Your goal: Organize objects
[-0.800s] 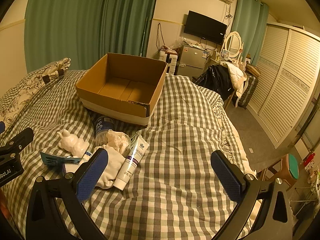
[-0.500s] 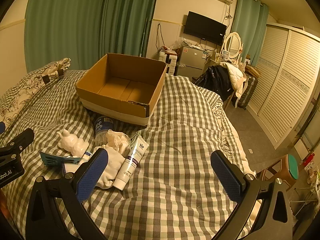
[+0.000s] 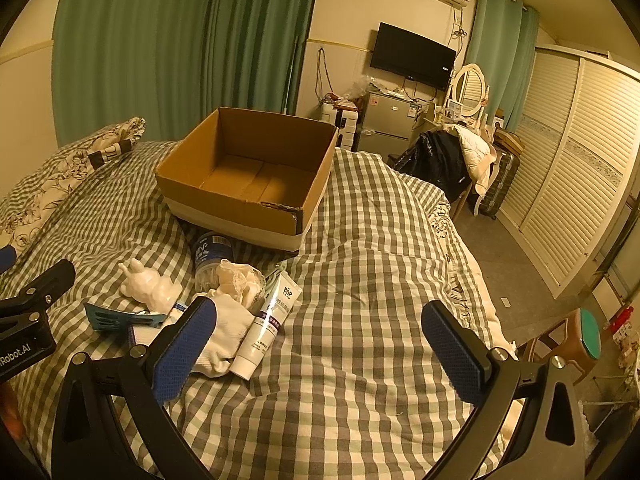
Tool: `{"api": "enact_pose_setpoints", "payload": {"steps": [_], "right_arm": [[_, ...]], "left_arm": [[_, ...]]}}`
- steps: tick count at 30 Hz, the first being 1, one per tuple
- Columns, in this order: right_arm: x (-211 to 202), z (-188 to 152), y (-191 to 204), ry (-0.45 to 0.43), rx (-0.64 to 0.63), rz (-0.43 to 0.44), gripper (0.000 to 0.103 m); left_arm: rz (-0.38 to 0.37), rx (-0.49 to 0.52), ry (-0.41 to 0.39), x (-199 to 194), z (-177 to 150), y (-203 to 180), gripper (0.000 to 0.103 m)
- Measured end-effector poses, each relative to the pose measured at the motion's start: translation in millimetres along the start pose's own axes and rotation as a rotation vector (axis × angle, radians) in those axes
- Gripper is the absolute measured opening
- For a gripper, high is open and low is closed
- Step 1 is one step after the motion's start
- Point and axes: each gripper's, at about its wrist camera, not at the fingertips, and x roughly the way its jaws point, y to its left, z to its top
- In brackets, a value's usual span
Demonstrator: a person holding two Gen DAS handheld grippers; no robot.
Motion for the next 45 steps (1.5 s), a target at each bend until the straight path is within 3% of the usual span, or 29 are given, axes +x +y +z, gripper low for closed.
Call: {"api": "enact_pose_setpoints", "payload": {"steps": [18,28,34,36,39,42,44,45], "right_arm": [[-15.5,-0.7,-1.5,-0.025,-0.015,0.013,0.103],[-19.3,-7.4,-4.5,-0.012,-0.033,0.009,0.103],[-10.6,-12.7,-4.6,0.013,-0.033,0.027,0.103],[-6.7,-14.4,-5.2,0.021,-0.031,0.03,0.103],[-0.9,-16.1,-8.4,0.034,-0.022,0.034,0.103],[5.6,-17.3,-11.1,0.048,-0.013,0.031,0.103],[8.9,-18.4,-11.2,0.055,-0.013,0.028,0.103],[10.8,-18.9,-11.1,0.059,-0.013,0.026,0.103]], "left_arm": [[0.004,0.017,0.0,-10.1,-2.9,4.8,0.103],[-0.008,0.076,0.134,5.3,-35.8,6.4,0.103],[-0.049,0.12,0.13,18.4,-37.2,-13.1,0.102],[-0.068,0.14,0.128,24.9,-35.1,-19.3,0.098],[-0.103,0.168,0.163,38.8,-34.9,-25.3,0.081],[-0.171,0.172,0.211,48.5,-38.5,-27.3,0.05],[-0.199,0.177,0.217,48.5,-41.6,-28.4,0.023],[-0.214,0.183,0.221,48.0,-43.0,-29.3,0.019]]}}
